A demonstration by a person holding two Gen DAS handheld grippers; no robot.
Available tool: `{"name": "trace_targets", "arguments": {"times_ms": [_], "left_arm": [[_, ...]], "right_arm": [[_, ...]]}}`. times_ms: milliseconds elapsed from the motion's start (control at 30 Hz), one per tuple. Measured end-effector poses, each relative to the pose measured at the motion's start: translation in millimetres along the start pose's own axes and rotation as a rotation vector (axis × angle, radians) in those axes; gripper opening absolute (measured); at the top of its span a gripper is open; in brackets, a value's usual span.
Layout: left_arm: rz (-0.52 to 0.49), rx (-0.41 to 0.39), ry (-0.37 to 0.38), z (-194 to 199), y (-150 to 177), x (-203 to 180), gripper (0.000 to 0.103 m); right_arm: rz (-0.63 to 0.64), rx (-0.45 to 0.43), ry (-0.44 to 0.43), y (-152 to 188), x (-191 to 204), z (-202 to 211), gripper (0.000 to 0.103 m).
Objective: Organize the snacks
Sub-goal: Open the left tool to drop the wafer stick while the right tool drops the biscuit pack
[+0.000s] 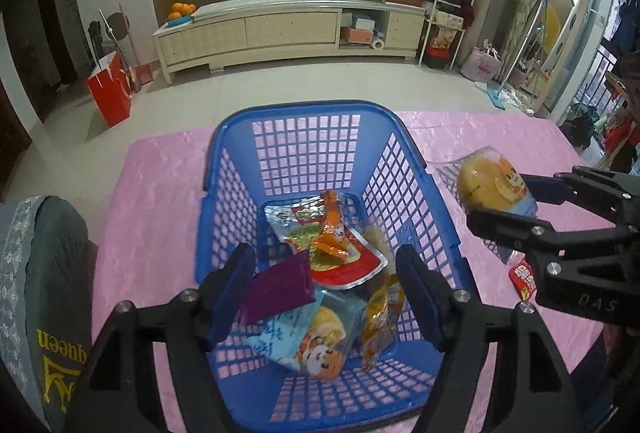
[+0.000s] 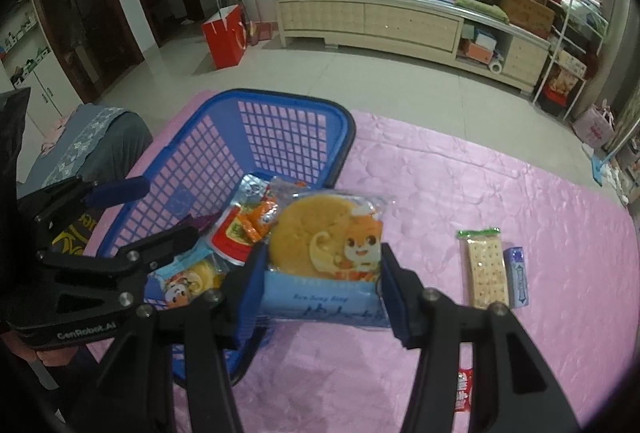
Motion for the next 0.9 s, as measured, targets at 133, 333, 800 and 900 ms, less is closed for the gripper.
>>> {"name": "trace_targets", "arguments": {"times_ms": [133,333,800,900], "left_arm": [[0.013,-0.009,-0.022,13,6,14,0.071],[0.034,-0.011,-0.057,27,17,39,0.071],[0.107,0.017,-0.082,20,36,71,0.071],[0.116,0.018,-0.073,18,37,70,0.071]], "right_arm": [[0.029,-0.007,-0.013,-2,16,4,0.058],[0.066,0.005,-0.041,-3,42,-3,0.058],[0.120,0.066,-0.055,-1,73,-38,0.058],[0.133,0.075,-0.035,-1,75,-44,0.058]]}}
Point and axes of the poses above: each gripper's, at about its wrist camera, not at the fingertips, and z roughly against the way its jaws point, x to its left, y to its underside, the point moved 7 cm from there along -z, roughly the way its jaws point, and after that the axes turned 8 degrees about -z, right-handed, at the moved point
